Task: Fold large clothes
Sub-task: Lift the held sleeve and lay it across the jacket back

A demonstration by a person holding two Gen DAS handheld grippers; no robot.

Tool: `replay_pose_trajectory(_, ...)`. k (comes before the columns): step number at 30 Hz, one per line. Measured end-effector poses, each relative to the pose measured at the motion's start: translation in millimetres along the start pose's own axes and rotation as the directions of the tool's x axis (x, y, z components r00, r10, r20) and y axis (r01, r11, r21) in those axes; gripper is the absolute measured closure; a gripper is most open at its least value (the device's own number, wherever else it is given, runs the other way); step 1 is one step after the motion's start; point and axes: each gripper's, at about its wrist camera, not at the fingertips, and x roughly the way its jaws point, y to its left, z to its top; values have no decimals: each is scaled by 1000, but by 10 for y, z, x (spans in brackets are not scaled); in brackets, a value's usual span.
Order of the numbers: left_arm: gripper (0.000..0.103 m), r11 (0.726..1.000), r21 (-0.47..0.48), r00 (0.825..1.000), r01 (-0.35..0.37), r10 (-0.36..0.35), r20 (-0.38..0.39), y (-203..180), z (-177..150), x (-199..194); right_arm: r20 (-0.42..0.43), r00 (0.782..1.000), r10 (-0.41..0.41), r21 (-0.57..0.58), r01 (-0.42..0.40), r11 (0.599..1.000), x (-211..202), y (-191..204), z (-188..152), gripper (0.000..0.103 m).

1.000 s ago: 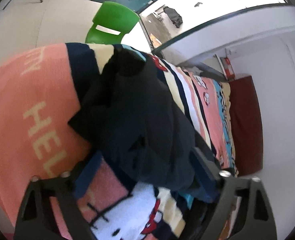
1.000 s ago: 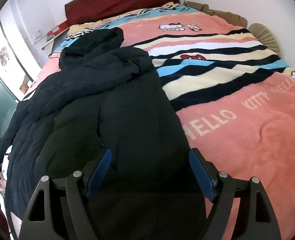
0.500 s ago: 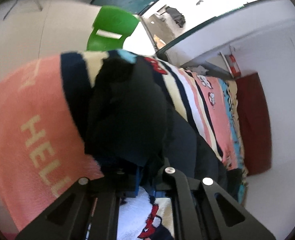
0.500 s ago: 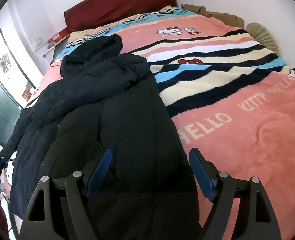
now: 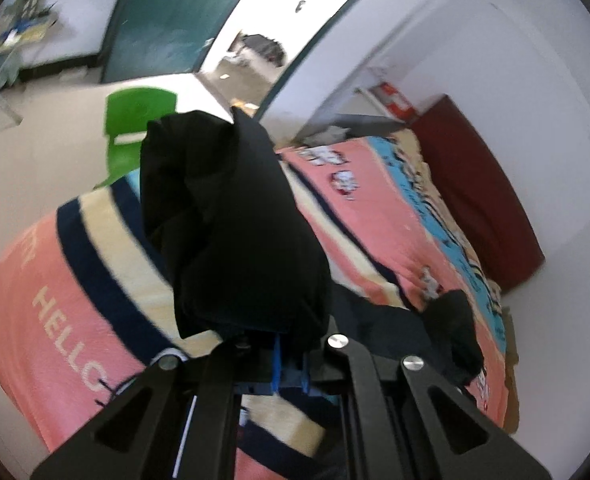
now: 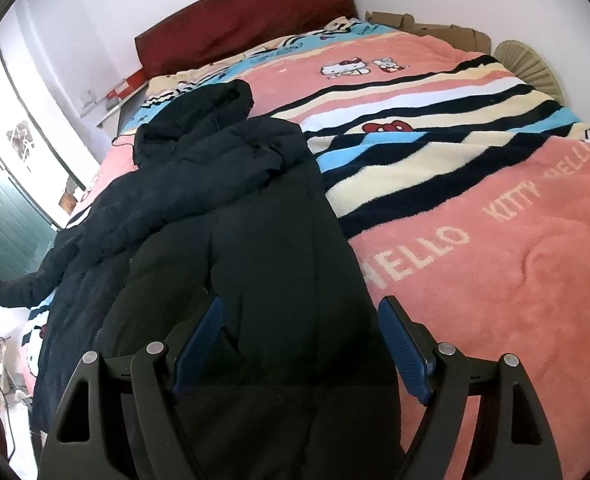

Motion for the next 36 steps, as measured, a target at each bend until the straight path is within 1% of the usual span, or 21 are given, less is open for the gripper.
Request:
replay_pose_trajectory(5, 97, 992, 119, 998, 50, -53, 21, -688, -47, -248, 20, 999, 38, 10, -38, 999, -27, -34, 32, 24)
replay_pose_trajectory(9, 97, 974, 211, 996, 85, -90, 16, -1227, -164, -361, 33, 997, 63, 21, -64, 998, -32, -77, 38, 24)
replay_pose_trajectory(13, 97, 947, 292, 990, 135, -137, -15, -1796, -409, -418, 32, 996, 82, 38, -84, 996, -3, -133, 25, 24)
replay_pose_trajectory(15, 97, 926, 339, 986, 165, -161, -39, -2115, -588, -410, 28, 996, 89, 45, -90, 995, 21, -161, 30, 24)
replay_pose_trajectory(20, 97, 888, 404, 975, 221, -193, -109, -2722, -1047, -294, 48, 994, 100, 61, -103, 993, 16, -214, 118, 24)
replay_pose_trajectory(24, 97, 858, 453, 969, 241, -183, -168, -3114, -1476, -112, 77, 992, 102, 86, -109, 990, -3, -262, 271, 24)
replay_pose_trajectory(27, 97, 829, 500, 964, 250, -163, -212, -3364, -1858, 74, 102, 990, 96, 100, -106, 989, 0, -292, 409, 24)
replay_pose_trajectory(28, 97, 817, 519, 962, 251, -152, -226, -3467, -2029, 144, 108, 990, 91, 103, -102, 989, 2, -302, 438, 24)
replay_pose_trajectory(31, 97, 795, 548, 954, 262, -127, -272, -3646, -2445, 386, 124, 990, 65, 105, -78, 991, 37, -344, 538, 24)
replay_pose_trajectory(32, 97, 789, 556, 952, 262, -116, -284, -3672, -2532, 478, 128, 990, 59, 108, -73, 991, 47, -363, 563, 24)
replay_pose_trajectory(36, 97, 759, 603, 944, 245, -45, -327, -3803, -3016, 860, 138, 990, 36, 129, -54, 990, 88, -485, 628, 24)
